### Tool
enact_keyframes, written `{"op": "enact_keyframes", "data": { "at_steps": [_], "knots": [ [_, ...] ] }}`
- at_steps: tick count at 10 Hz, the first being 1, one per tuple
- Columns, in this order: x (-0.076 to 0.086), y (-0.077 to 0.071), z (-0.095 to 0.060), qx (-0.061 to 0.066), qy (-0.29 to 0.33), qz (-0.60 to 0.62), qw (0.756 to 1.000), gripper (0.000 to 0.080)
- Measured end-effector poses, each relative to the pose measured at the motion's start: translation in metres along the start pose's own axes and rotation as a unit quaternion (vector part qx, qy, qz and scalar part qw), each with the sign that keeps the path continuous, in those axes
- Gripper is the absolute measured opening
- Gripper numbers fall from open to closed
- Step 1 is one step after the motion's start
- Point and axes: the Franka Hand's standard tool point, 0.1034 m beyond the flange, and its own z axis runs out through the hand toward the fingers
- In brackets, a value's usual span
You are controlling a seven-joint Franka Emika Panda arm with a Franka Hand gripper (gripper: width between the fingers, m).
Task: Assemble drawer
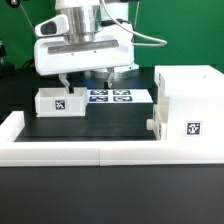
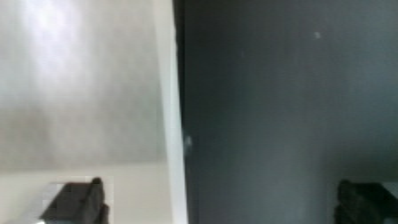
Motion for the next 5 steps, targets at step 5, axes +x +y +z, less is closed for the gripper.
{"op": "enact_keyframes", "data": {
  "at_steps": [5],
  "knots": [
    [-0.04,0.018,0.027,-0.01,0.001,-0.026,1.0,0.0649]
  ]
}}
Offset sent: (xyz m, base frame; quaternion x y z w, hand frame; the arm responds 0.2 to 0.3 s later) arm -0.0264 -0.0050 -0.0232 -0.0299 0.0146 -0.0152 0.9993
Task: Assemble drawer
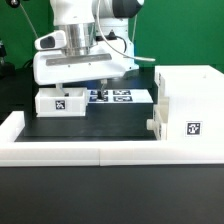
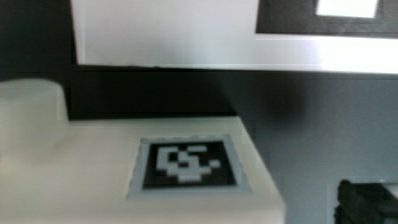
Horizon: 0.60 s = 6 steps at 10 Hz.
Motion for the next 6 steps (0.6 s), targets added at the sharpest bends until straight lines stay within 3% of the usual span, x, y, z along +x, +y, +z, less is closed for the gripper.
{"op": "enact_keyframes", "data": {
  "at_steps": [3,4,5,6],
  "knots": [
    [0.0026,-0.0029,0.0042,-0.002,0.006,-0.006,1.0,0.0649],
    [0.004,-0.0026,0.0045,-0.002,0.007,-0.006,1.0,0.0527],
    [0.0051,-0.0024,0.0046,-0.002,0.007,-0.006,1.0,0.0527],
    [0.005,-0.0024,0.0046,-0.002,0.007,-0.006,1.0,0.0358]
  ]
}}
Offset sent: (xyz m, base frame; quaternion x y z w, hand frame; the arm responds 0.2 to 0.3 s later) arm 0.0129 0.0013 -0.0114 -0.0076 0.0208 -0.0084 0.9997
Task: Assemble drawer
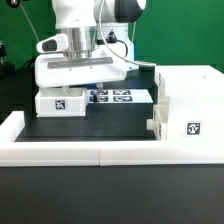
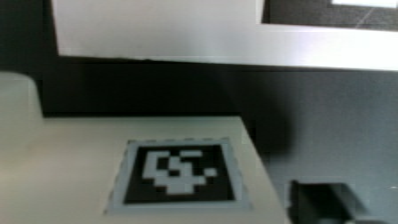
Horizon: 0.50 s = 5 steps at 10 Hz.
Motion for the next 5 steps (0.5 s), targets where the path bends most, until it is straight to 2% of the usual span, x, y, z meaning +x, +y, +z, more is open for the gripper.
{"op": "enact_keyframes", "data": {
  "at_steps": [2,5],
  "knots": [
    [-0.0001,-0.0001,0.0001,0.0,0.0,0.0,1.0,0.0081],
    [0.001,0.0005,-0.0006,-0.001,0.002,0.0,1.0,0.0043]
  ]
}}
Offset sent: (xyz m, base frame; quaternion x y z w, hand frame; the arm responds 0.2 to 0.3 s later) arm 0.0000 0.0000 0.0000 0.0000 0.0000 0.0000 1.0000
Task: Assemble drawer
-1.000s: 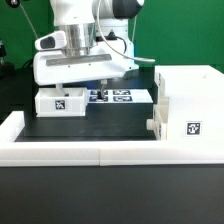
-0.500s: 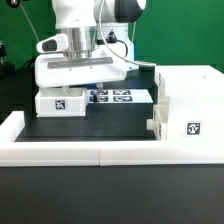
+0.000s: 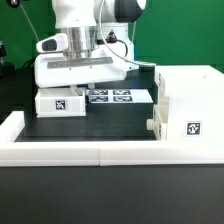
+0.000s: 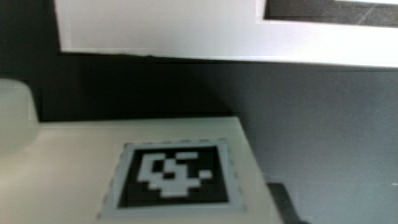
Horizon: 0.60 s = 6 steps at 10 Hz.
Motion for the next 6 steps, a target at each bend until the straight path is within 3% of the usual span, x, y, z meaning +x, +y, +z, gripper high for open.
{"op": "enact_keyframes", "data": {
  "at_steps": [6],
  "knots": [
    [0.0023,-0.0007,-0.0016,0.0,0.0,-0.008,1.0,0.0044]
  ]
}}
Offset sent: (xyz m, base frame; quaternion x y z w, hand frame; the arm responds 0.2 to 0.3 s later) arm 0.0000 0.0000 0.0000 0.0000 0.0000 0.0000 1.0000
